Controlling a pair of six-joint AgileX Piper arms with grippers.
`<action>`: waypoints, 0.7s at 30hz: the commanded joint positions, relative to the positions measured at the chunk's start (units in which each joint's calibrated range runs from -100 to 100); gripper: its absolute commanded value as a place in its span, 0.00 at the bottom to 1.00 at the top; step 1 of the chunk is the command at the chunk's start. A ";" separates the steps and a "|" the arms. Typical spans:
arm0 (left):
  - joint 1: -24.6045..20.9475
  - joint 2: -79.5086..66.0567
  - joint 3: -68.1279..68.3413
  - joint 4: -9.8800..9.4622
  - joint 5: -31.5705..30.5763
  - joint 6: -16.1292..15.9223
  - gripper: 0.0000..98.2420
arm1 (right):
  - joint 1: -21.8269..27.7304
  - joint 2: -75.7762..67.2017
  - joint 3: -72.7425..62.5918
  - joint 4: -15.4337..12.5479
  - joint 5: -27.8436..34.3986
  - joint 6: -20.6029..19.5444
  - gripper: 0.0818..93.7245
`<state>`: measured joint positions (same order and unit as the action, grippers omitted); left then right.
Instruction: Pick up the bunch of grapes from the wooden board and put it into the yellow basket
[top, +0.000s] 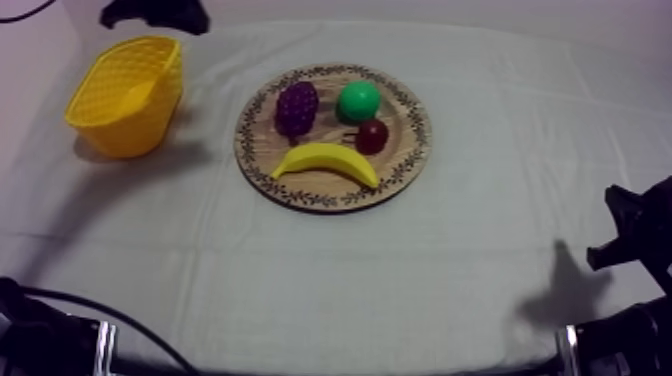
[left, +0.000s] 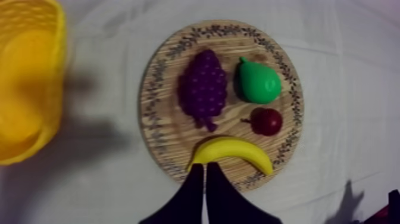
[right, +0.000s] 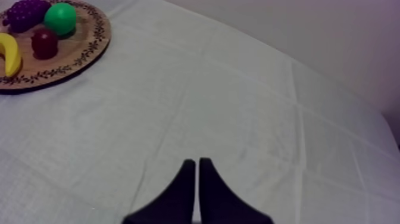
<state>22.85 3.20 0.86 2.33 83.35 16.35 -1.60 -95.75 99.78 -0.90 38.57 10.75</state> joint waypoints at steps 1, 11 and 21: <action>2.83 6.38 -4.88 -0.42 0.19 1.10 0.00 | 0.00 0.00 0.00 -0.01 -0.02 0.02 0.00; 4.92 15.27 -13.73 -1.04 2.36 3.06 0.00 | 0.00 0.00 0.00 -0.01 -0.02 0.02 0.00; 4.92 16.96 -18.57 -1.87 5.30 4.74 0.29 | 0.00 0.00 0.00 -0.01 -0.02 0.02 0.00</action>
<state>27.75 20.14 -17.66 0.65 88.42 20.90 -1.60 -95.75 99.78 -0.90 38.57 10.77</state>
